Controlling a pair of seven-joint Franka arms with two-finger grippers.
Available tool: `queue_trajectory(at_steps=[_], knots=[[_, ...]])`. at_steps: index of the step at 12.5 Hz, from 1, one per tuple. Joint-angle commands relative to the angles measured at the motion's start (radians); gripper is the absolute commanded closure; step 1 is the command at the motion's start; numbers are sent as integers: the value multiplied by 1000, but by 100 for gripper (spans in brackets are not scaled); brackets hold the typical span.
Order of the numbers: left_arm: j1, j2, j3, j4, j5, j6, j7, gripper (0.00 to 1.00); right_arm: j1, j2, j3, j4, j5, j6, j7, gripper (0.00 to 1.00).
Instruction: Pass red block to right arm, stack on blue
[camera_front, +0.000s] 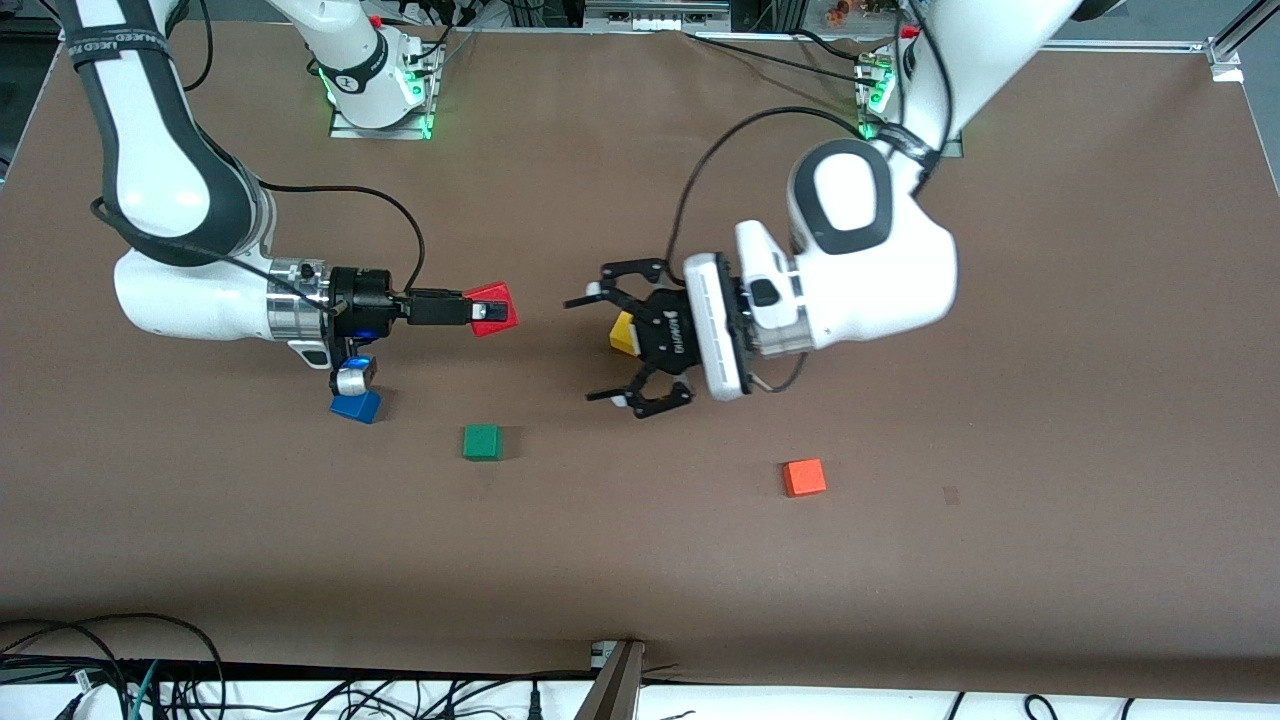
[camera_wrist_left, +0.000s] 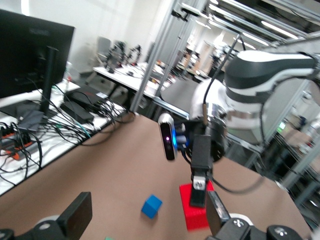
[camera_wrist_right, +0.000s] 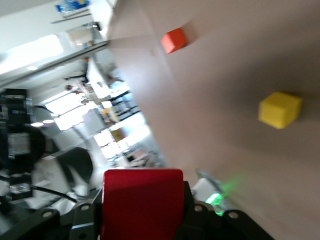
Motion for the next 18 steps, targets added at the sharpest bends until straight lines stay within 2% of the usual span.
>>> queue_trajectory(at_steps=[1,2,4,7,9,11,14,15,17,18], knots=[[216,-47,-7,-50,173,-338,-5,0,4,-18,2,5,-217,73,-4,100],[288,-49,-7,-42,269,-462,-4,0,7,-18,3,6,-303,122,-27,100],[405,-76,-6,-36,450,-604,-5,0,10,-13,3,2,-504,208,-126,100],[522,-132,-4,-27,766,-658,-81,0,7,-11,0,-27,-685,320,-219,100],[563,-129,-3,10,891,-705,-99,0,7,-25,2,-108,-836,440,-230,100],[580,-133,-3,27,1007,-709,-114,0,7,-41,-12,-185,-878,553,-382,100],[574,-188,-6,50,1213,-713,-241,0,4,10,-104,-260,-902,720,-690,100],[566,-216,-18,50,1285,-731,-301,0,4,30,-130,-261,-902,729,-770,100],[522,-245,-24,48,1403,-770,-372,0,4,57,-150,-267,-902,765,-826,100],[519,-251,-24,50,1405,-776,-384,0,4,58,-149,-291,-902,806,-839,100]])
